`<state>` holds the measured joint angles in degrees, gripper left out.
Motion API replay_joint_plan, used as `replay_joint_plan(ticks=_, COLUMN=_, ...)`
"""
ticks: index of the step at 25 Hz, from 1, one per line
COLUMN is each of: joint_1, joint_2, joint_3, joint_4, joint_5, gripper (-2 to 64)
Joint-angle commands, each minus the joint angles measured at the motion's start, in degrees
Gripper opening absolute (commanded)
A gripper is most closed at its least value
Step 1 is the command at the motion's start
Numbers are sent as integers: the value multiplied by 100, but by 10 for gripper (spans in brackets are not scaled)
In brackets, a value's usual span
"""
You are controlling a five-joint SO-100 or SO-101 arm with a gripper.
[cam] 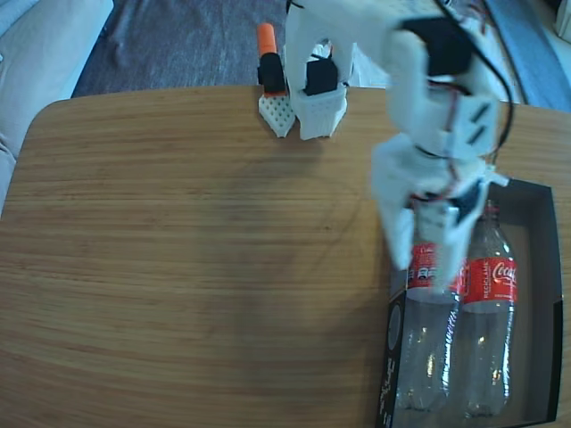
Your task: Grasp the bottles and put them in the box.
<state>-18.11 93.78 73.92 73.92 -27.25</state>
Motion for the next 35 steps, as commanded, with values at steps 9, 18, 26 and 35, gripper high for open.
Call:
replay_joint_plan(ticks=9, joint_1=2109, joint_2=1187, joint_3=167, joint_4=-255, joint_5=659, gripper=20)
replay_joint_plan(ticks=18, joint_1=2698, joint_2=3498, joint_3=3138, joint_4=-1134, joint_5=2355, gripper=28)
replay_joint_plan(ticks=26, joint_1=2549, joint_2=5150, joint_3=5405, joint_4=-1327, joint_5=3647, gripper=21)
replay_joint_plan(ticks=35, joint_1=1767, joint_2=6407, joint_3=7066, joint_4=-1978, joint_5=3604, gripper=20)
